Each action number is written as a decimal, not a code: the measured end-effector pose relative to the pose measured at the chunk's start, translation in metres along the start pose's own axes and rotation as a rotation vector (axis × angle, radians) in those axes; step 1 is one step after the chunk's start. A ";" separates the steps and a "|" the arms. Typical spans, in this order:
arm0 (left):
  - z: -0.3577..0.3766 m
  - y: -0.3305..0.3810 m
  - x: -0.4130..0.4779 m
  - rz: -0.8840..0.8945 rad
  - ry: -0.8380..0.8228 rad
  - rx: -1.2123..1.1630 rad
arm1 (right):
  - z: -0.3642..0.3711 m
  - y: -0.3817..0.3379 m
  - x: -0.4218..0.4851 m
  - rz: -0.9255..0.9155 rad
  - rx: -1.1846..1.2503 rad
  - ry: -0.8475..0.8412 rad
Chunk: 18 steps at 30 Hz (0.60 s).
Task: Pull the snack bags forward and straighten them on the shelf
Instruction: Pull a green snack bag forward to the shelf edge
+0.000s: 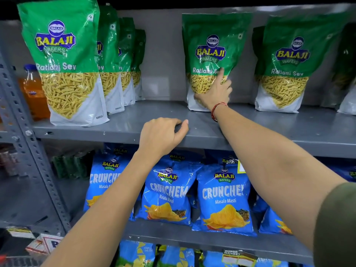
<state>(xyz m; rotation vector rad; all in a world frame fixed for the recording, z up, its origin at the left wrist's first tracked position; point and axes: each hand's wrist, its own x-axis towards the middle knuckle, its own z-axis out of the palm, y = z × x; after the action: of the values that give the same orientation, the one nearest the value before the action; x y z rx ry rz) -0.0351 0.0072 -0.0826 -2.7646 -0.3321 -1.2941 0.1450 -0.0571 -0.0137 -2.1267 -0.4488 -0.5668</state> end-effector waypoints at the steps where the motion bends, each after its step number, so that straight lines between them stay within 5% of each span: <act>1: 0.000 -0.001 0.000 0.003 -0.009 0.006 | -0.001 -0.001 -0.003 -0.006 -0.005 0.003; 18: -0.011 -0.007 -0.006 0.063 -0.144 0.120 | -0.049 -0.006 -0.074 -0.113 0.024 0.022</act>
<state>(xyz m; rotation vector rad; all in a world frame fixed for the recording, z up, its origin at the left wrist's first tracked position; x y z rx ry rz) -0.0487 0.0111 -0.0806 -2.7487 -0.3167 -1.0282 0.0689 -0.1027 -0.0247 -2.0800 -0.5638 -0.6449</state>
